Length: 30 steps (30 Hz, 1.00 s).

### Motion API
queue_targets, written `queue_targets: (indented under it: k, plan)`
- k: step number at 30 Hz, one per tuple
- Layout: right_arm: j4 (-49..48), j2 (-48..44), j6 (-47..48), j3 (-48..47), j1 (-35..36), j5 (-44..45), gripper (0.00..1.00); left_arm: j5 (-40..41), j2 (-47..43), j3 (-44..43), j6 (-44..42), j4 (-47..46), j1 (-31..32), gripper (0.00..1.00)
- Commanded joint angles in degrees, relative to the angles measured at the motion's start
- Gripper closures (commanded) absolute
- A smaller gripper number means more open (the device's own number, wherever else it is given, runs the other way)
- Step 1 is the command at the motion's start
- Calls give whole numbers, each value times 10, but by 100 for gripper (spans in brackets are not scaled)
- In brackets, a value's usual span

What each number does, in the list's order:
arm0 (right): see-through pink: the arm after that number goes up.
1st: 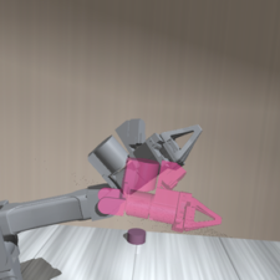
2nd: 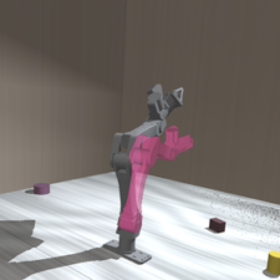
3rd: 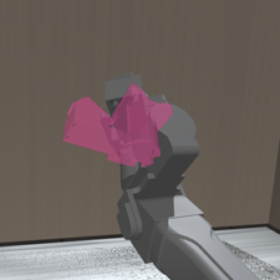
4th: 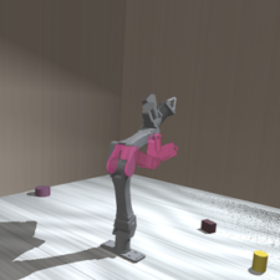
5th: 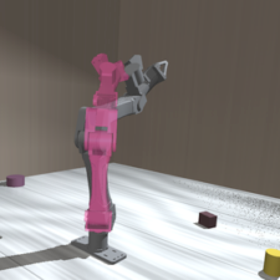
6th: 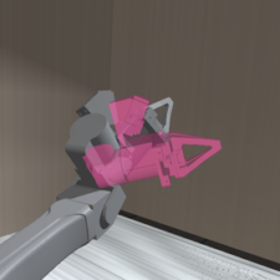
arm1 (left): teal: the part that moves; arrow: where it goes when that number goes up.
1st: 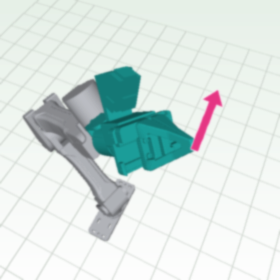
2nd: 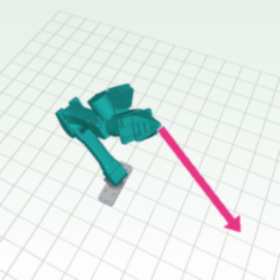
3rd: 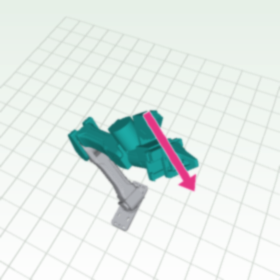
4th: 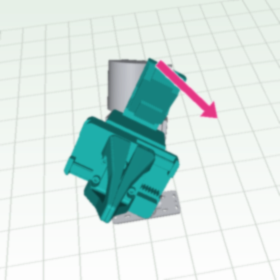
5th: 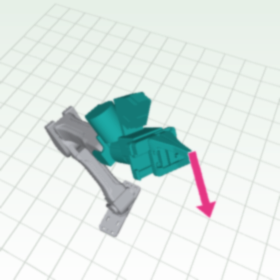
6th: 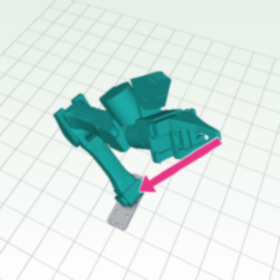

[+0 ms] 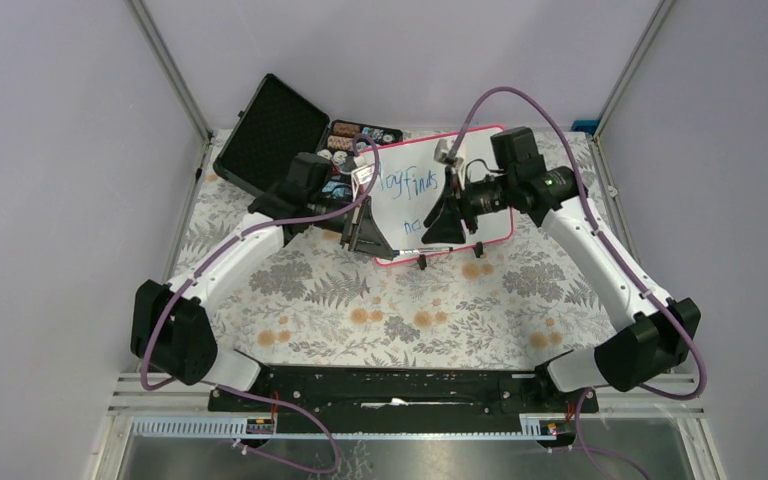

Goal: Write a sentence on the whiteboard
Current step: Pass from the left arm to the right

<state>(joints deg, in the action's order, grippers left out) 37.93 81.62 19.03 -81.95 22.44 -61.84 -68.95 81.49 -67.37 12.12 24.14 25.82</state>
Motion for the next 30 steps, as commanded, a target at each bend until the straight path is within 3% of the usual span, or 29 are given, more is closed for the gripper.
queue_targets:
  k: [1,9,24,28,30]
  plan:
    - [117,-41,129,-26,68,143,43,-9,8,7,23,-6,-1,100]
    - [107,-45,135,-28,127,263,44,-38,31,27,110,-71,-1,100]
    - [98,-17,162,-19,215,347,48,-73,35,45,175,-134,2,100]
    - [94,-16,164,-12,224,354,52,-83,32,57,196,-160,3,100]
    - [92,-16,166,-9,226,359,63,-90,31,64,208,-175,3,100]
